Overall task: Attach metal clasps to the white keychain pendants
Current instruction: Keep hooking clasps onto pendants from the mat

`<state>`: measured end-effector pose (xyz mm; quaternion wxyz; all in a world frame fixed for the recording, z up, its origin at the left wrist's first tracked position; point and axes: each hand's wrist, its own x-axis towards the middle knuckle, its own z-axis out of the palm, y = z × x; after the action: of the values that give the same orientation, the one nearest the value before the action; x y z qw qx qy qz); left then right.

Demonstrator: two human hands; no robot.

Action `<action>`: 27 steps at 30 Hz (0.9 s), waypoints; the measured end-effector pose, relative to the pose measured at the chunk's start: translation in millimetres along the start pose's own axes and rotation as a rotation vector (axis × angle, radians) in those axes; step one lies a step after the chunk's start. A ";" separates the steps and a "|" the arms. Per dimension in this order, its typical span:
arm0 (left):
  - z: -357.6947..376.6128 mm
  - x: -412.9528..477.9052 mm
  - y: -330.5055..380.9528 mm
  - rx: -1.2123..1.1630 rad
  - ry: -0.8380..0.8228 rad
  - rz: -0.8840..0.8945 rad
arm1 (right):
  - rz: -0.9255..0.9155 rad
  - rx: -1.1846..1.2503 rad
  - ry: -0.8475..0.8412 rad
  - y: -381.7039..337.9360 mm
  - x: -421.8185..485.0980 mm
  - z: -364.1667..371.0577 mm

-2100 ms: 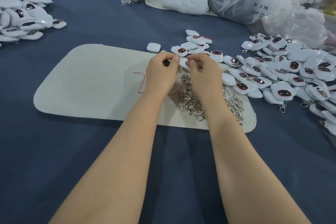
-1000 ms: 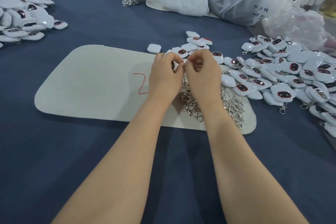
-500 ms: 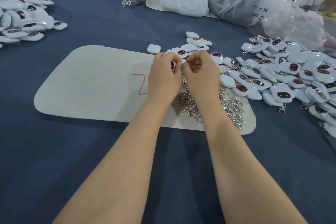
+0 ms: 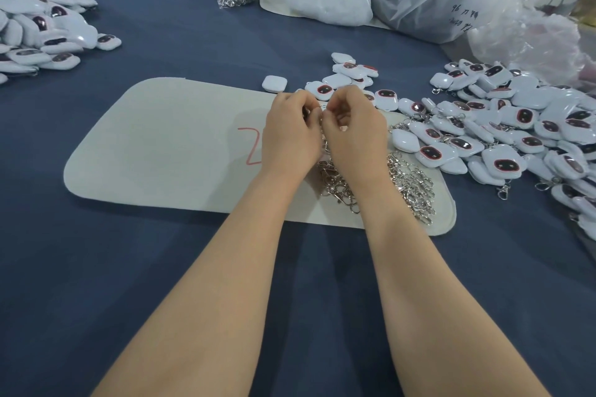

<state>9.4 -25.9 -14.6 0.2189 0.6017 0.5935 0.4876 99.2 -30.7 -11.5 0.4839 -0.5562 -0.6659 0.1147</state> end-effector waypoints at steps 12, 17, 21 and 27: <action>-0.6 -2.5 9.8 -0.415 -0.123 -0.229 | 0.122 -0.008 0.161 14.2 4.9 -3.1; -1.2 -2.8 8.1 -0.440 -0.121 -0.238 | 0.100 -0.030 0.150 14.1 4.2 -2.1; -0.1 -3.2 6.7 -0.425 -0.100 -0.228 | 0.074 -0.057 0.127 13.4 3.0 -1.8; -0.5 -3.0 4.2 -0.372 -0.054 -0.132 | 0.026 -0.156 0.071 12.0 1.6 1.7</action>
<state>11.6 -29.7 -11.9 0.3737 0.5235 0.5254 0.5570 105.7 -24.4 -19.8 0.4608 -0.6046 -0.6479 0.0490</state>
